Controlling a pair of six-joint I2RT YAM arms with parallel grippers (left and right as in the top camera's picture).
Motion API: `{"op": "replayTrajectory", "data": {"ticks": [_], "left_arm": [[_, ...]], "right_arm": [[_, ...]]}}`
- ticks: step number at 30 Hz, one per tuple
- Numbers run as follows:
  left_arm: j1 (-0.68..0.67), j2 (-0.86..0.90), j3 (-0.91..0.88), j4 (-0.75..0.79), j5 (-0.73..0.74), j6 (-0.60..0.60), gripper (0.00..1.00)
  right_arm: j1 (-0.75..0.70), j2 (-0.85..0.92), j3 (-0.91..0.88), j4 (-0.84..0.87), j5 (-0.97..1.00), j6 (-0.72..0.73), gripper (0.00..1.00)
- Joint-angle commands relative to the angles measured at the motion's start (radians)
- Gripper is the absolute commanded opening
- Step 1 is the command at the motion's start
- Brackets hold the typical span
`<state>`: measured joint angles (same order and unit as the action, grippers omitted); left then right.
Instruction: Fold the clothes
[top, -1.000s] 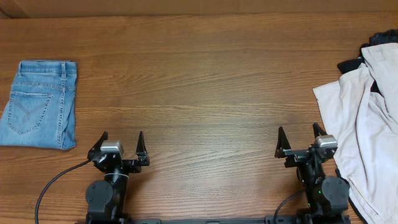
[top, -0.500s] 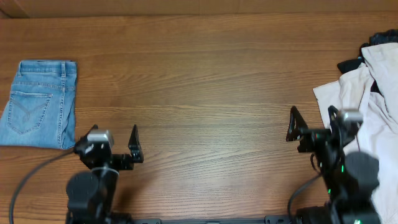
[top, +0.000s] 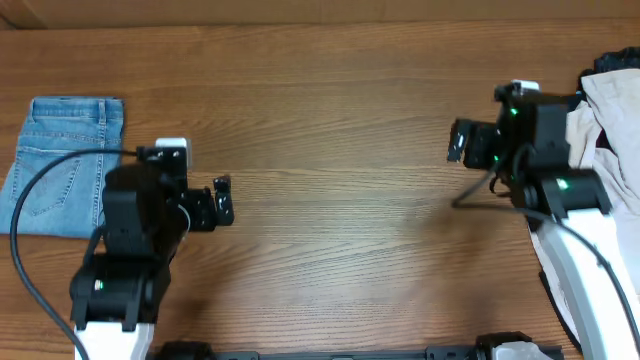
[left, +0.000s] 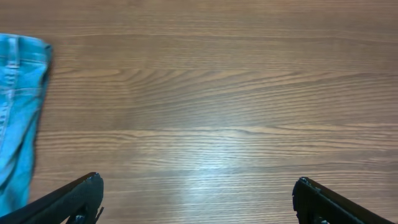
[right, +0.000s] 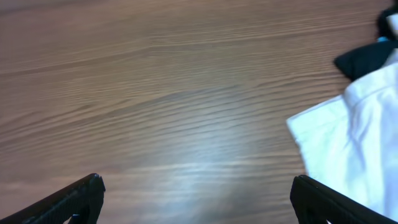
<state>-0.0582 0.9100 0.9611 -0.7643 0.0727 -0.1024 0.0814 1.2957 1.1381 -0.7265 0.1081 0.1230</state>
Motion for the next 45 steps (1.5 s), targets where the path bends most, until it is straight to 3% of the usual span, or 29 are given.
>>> {"op": "replayTrajectory", "data": {"ticks": [1,9,12,22,32,35,41,42,45], "left_arm": [[0.006,0.031,0.033,0.004,0.051,-0.01,1.0],[0.006,0.077,0.033,0.01,0.051,-0.01,1.0],[0.006,0.097,0.033,0.021,0.051,-0.01,1.0],[0.006,0.179,0.033,0.036,0.051,-0.01,1.0],[0.006,0.214,0.033,0.048,0.051,-0.01,1.0],[0.006,0.214,0.033,0.056,0.051,-0.01,1.0],[0.006,0.214,0.033,0.066,0.051,-0.01,1.0],[0.006,0.214,0.033,0.066,0.051,-0.01,1.0],[0.006,0.214,0.033,0.066,0.051,-0.01,1.0]], "right_arm": [[-0.032,0.084,0.032,0.042,0.17,0.001,1.0],[-0.192,0.313,0.032,0.098,0.216,-0.003,1.0],[-0.23,0.393,0.032,0.148,0.18,-0.1,1.0],[-0.264,0.574,0.031,0.241,0.186,-0.15,1.0],[-0.313,0.662,0.029,0.285,0.204,-0.15,0.88],[-0.314,0.672,0.028,0.285,0.204,-0.15,0.69],[-0.313,0.672,0.028,0.285,0.205,-0.15,0.1],[-0.313,0.672,0.029,0.284,0.205,-0.15,0.04],[-0.312,0.658,0.033,0.27,0.205,-0.149,0.04]]}}
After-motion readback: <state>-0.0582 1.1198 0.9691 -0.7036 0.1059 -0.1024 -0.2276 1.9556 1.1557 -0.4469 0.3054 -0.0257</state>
